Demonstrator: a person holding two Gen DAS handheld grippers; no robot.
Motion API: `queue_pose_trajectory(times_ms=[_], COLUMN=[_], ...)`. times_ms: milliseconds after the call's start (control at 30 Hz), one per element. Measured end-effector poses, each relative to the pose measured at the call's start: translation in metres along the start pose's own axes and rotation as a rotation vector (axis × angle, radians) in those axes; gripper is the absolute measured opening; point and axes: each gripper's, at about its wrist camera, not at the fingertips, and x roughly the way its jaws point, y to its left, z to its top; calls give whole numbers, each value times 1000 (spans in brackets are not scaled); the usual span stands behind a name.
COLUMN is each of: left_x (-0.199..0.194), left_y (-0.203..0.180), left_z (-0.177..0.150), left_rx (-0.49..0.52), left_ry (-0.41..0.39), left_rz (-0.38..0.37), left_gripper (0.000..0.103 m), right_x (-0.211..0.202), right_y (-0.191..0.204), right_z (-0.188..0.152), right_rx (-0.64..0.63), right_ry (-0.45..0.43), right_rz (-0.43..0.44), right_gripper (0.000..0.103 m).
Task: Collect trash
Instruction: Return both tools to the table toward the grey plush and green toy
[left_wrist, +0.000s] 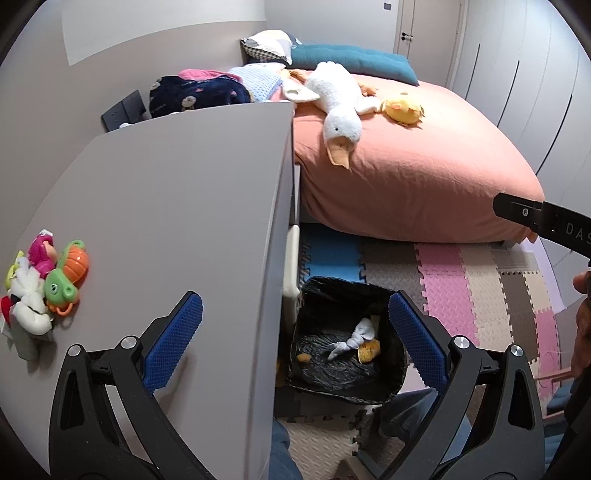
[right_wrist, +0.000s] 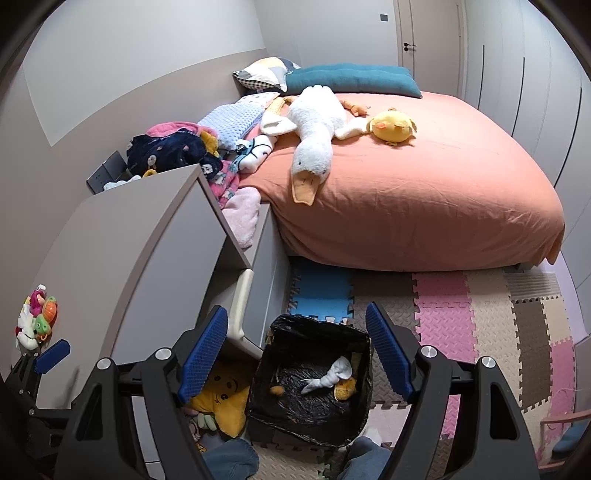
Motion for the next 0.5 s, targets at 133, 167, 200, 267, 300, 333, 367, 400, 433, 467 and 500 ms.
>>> queue_pose_trajectory(times_ms=[133,167,200,267,300,333,367,400,433,467,500], left_x=[-7,-9,-11,-16,-19,-22,-25,-29,-33,-37,-40], left_y=[11,15,19,27,31,36,40,46,50,56,61], left_z=[-4,-5,-6,-8,-9,-10,-11,-12,-13,-14,-15], left_rx=[-12,-15,-19,-27,-33,-39,-44,-49,-53,-59,-64], left_ry=[-9,-12,-16,-24,-29,-34,-38,-45,-49,-55,-60], left_rz=[19,27,35,49,56,64,70,80,89,100,108], left_gripper=[98,98,98,98,98,98,98,98,98,98,98], right_x=[0,0,0,0,0,-1,-1,-1,-1,-1,-1], right_y=[16,21,26,36,42,47,53,59,65,71,76], right_z=[0,0,-1,-1,-1,-1,-1,-2,-2,-2,-2], right_rx=[-29,-38,-45,-60,-69,-77,-85,-92,-99,-105,-110], right_ry=[-6,-6,-6,-8,-8,-8,-10,-11,-12,-13,-12], right_rz=[26,35,44,62,72,81,90,99,108,118,125], right_gripper=[78,78,78,78,78,78,78,78,78,78,78])
